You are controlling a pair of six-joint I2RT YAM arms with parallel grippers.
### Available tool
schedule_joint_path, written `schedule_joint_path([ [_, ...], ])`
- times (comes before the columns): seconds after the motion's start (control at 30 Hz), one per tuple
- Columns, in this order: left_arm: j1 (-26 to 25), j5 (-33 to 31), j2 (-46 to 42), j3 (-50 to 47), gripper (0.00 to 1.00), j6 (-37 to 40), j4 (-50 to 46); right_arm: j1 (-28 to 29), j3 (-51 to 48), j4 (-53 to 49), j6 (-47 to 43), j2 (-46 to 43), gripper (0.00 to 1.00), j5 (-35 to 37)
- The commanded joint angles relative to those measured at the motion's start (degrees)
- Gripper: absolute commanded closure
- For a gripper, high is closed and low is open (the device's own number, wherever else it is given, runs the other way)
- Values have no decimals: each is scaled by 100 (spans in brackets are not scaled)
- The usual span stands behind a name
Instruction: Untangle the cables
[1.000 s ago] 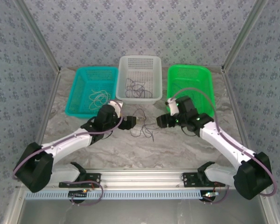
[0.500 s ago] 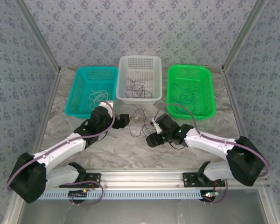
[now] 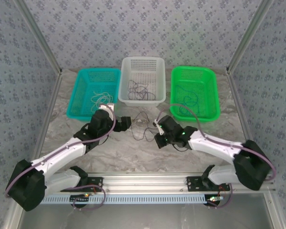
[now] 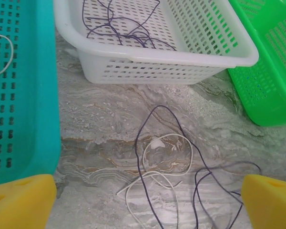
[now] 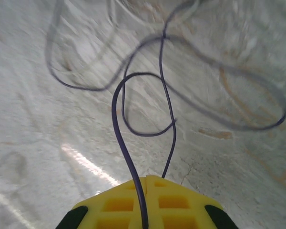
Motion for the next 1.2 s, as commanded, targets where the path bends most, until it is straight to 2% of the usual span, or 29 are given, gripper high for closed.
schedule_joint_path([
  [0.0,50,-212,-269,-74,1,54,-63,-70,520,-693,-479,-763,100,-404],
  [0.23,53,41,-691,-55,1,184,14,-311,1476,-1291,-922,-1520,100,-720],
  [0.53,22,640,-984,-323,0,192,543,-520,2493,-1274,-1233,-1474,100,-1201],
  [0.8,-348,1124,-780,-67,0,696,875,-674,2647,-976,-962,-1240,100,-1606],
  [0.93,-449,1472,-681,80,1,883,1329,-697,2654,-925,-866,-1174,100,-1740],
  [1.17,-630,2098,-76,609,8,1154,1620,-730,2442,-362,-463,-1200,100,-1736],
])
